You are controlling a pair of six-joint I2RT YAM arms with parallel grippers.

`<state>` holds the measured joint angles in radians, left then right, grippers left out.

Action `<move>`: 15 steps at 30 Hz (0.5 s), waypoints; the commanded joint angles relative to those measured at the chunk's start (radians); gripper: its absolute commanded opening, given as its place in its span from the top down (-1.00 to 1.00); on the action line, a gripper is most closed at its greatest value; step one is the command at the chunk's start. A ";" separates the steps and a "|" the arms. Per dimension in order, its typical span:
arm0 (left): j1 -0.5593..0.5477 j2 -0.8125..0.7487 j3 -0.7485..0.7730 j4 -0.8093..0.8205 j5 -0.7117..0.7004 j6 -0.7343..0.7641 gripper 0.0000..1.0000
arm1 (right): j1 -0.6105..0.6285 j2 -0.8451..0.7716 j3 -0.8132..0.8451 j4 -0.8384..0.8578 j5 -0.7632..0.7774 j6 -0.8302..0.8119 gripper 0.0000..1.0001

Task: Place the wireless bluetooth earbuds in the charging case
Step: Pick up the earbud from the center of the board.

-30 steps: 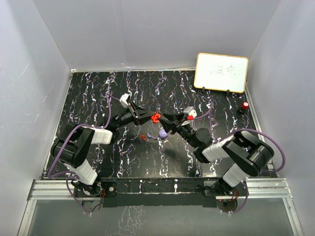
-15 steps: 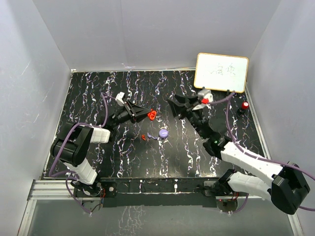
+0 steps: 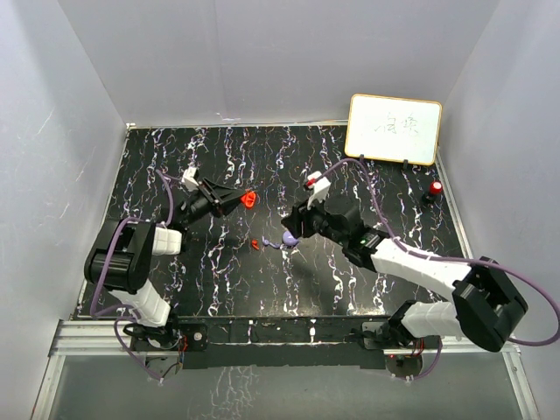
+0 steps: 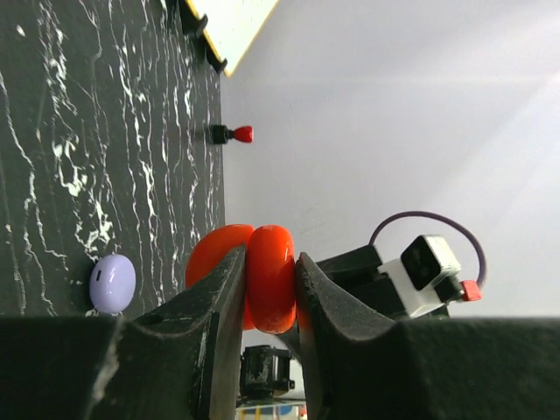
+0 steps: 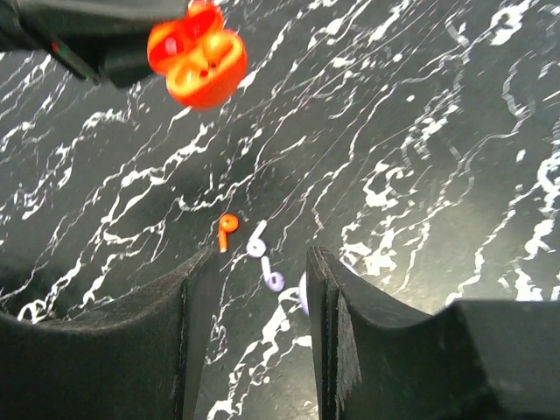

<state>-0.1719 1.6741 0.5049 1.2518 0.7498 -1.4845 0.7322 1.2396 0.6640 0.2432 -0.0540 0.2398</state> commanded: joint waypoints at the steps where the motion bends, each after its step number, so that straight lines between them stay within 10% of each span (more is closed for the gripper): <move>1: 0.043 -0.098 -0.011 -0.021 0.036 0.042 1.00 | 0.054 0.057 0.071 -0.007 -0.022 0.039 0.15; 15: 0.141 -0.180 -0.066 -0.121 0.056 0.077 1.00 | 0.238 0.401 0.321 -0.154 0.135 0.107 0.16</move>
<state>-0.0639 1.5494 0.4553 1.1400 0.7727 -1.4200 0.9543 1.5917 0.8898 0.1177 0.0097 0.3069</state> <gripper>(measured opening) 0.250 0.424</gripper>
